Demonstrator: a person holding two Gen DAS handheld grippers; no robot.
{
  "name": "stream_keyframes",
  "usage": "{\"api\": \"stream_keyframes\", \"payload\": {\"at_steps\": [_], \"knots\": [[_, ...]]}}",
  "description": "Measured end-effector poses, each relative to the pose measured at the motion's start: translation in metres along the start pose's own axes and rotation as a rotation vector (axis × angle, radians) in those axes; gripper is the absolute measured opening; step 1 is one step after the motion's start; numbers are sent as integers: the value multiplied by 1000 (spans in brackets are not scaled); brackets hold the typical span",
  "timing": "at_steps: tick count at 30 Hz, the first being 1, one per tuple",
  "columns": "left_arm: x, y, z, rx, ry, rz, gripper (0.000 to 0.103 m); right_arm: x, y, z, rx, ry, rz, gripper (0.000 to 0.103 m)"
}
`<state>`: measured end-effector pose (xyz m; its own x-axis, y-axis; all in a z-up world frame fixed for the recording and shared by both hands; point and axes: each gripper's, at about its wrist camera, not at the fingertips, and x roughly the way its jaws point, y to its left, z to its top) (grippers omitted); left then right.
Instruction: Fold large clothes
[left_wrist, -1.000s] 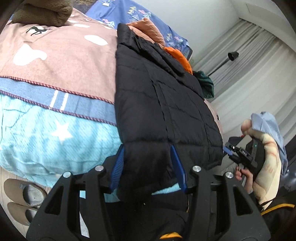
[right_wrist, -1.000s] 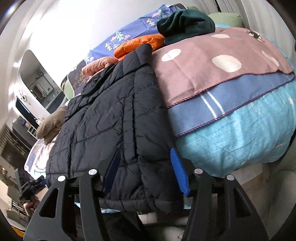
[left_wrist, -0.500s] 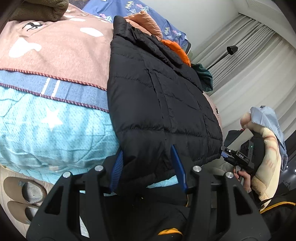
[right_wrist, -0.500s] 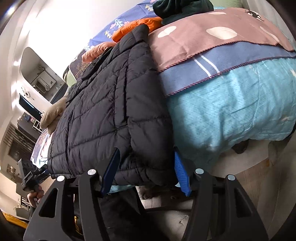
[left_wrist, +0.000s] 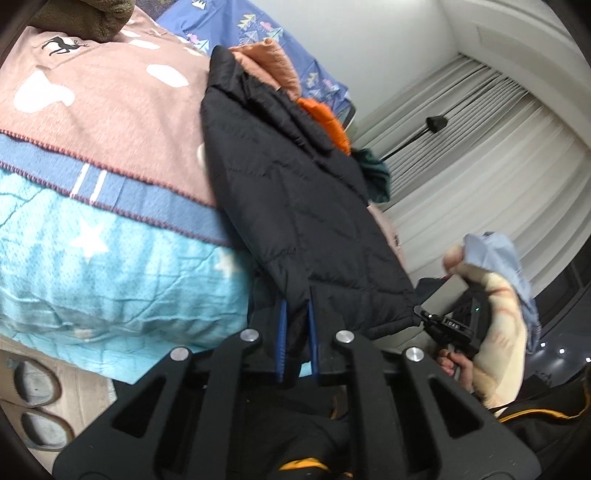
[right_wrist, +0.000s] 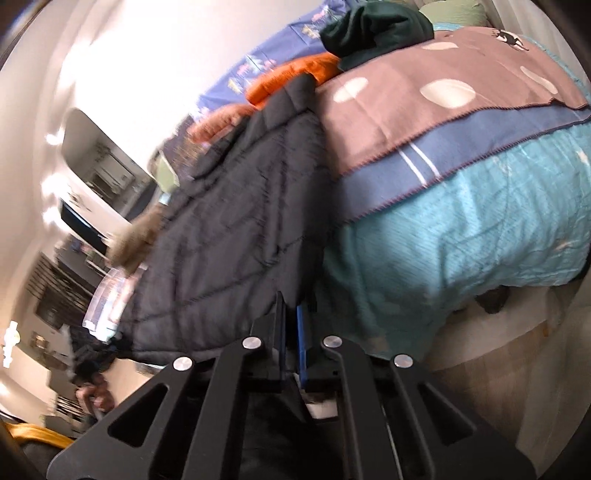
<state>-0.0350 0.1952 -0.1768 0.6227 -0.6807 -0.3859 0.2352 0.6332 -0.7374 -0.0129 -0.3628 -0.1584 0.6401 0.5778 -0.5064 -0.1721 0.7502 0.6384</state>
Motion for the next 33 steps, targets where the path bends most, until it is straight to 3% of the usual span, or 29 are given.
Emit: {"api": "stream_keyframes", "payload": {"at_steps": [7, 13, 19, 21, 22, 25, 27, 28, 33], "knots": [[-11, -12, 13, -20, -49, -118, 9, -9, 15, 18, 51, -39, 226, 4], [-11, -21, 22, 2, -44, -129, 9, -7, 22, 25, 44, -43, 264, 3], [0, -12, 11, 21, 18, -6, 11, -2, 16, 21, 51, -30, 230, 3], [5, -6, 5, 19, 38, 31, 21, 1, 12, 19, 62, -23, 226, 3], [8, -2, 2, 13, 44, 48, 32, 2, 10, 18, 69, -17, 227, 3], [16, 8, -4, -3, 67, 76, 36, 5, 6, 14, 76, -6, 213, 3], [21, 12, -8, -5, 86, 94, 41, 6, 6, 11, 57, 1, 165, 3], [24, 13, -11, -5, 97, 102, 43, 8, 6, 9, 26, 10, 101, 3], [29, 17, -15, 5, 118, 146, 43, 21, -10, 0, 10, 37, -62, 8]]}}
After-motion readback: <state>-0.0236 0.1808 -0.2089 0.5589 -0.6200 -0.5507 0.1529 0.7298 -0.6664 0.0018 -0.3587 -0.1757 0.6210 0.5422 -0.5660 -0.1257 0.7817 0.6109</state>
